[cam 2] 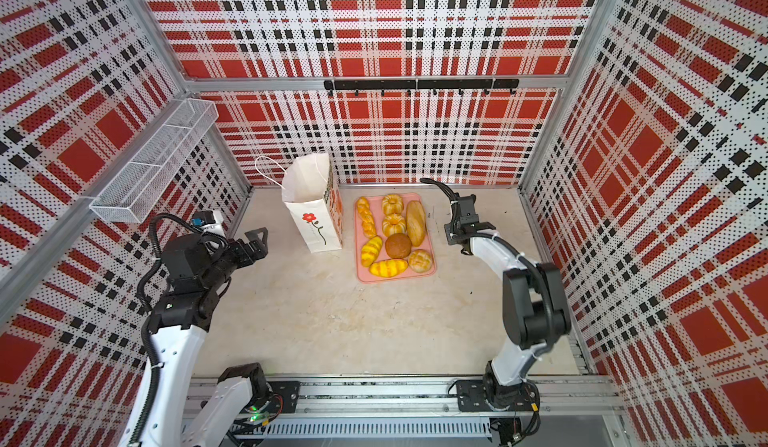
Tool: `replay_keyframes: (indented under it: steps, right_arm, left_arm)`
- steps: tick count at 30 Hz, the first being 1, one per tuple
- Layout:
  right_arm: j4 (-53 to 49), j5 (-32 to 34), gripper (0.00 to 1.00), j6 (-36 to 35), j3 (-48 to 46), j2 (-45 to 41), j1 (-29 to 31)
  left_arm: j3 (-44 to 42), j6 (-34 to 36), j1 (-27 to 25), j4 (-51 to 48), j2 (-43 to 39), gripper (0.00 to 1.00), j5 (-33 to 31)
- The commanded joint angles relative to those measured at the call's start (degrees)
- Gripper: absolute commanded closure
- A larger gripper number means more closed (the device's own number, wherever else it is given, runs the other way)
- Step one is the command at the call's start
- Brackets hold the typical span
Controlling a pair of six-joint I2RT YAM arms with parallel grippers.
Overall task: Take the fake bread out of the paper bag
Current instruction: 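Release the bag with the left gripper while the right gripper sets the tongs down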
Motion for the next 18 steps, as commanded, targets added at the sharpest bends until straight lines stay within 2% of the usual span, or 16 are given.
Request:
replay_keyframes:
  steps: [1, 5, 7, 8, 12, 13, 14, 18]
  right_arm:
    - [2.68, -1.29, 1.00, -6.42, 6.14, 5.16, -1.59]
    - [-2.75, -1.49, 0.98, -8.62, 13.61, 13.21, -2.90]
    - [-4.31, -3.36, 0.71, -7.66, 15.33, 14.81, -3.64]
    - [-4.88, -3.39, 0.65, -6.78, 15.95, 15.24, -4.00]
    - [-8.15, -3.94, 0.53, -5.33, 18.10, 14.85, -4.20]
    - [-9.03, -3.08, 0.39, -5.02, 18.53, 14.12, -4.18]
    - [-9.69, -2.41, 0.30, -4.57, 18.74, 12.79, -4.20]
    - [-12.63, -3.05, 0.25, -2.97, 19.44, 6.58, -4.30]
  left_arm:
    - [-3.80, 2.76, -0.16, 2.69, -1.54, 0.00, -1.16]
    - [-8.93, 1.25, -0.36, 6.34, -2.53, 0.00, -1.55]
    - [-12.69, 0.03, -0.73, 10.75, -2.74, 0.00, -1.78]
    - [-14.89, -0.15, -1.12, 13.60, -2.84, 0.01, -2.10]
    - [-21.42, 0.81, -4.33, 22.96, -4.10, 0.00, -8.26]
    - [-22.51, 1.67, -5.17, 24.56, -4.32, 0.01, -9.32]
    - [-23.39, 2.48, -6.02, 25.93, -4.46, 0.00, -10.17]
    - [-23.47, 3.88, -6.86, 26.95, -3.07, 0.00, -10.93]
